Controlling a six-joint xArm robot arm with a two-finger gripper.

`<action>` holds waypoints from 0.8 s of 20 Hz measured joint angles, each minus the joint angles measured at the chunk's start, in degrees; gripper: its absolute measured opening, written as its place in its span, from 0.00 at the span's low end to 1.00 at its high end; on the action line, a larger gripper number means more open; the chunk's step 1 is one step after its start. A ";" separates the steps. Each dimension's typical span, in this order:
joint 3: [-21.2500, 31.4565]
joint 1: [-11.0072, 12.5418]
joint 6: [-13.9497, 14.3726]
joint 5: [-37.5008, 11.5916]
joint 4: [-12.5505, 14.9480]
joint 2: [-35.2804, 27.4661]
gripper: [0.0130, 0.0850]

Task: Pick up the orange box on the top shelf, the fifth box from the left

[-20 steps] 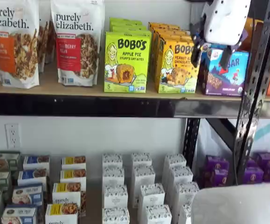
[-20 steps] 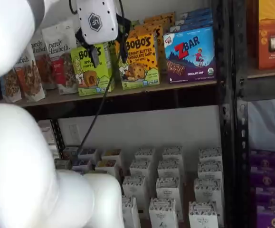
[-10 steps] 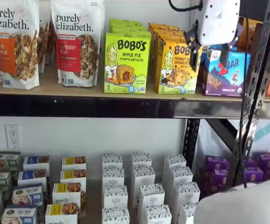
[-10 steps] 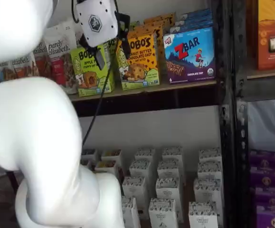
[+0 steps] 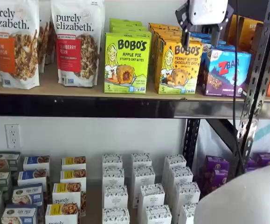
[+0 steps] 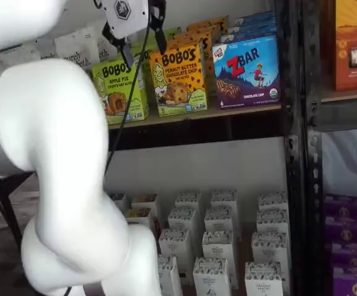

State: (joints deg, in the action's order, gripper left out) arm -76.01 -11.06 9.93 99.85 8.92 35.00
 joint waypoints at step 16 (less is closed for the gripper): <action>-14.99 4.74 -3.85 -3.27 -3.28 -18.03 1.00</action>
State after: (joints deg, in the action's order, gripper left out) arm -90.99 -6.32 6.08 96.58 5.64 16.97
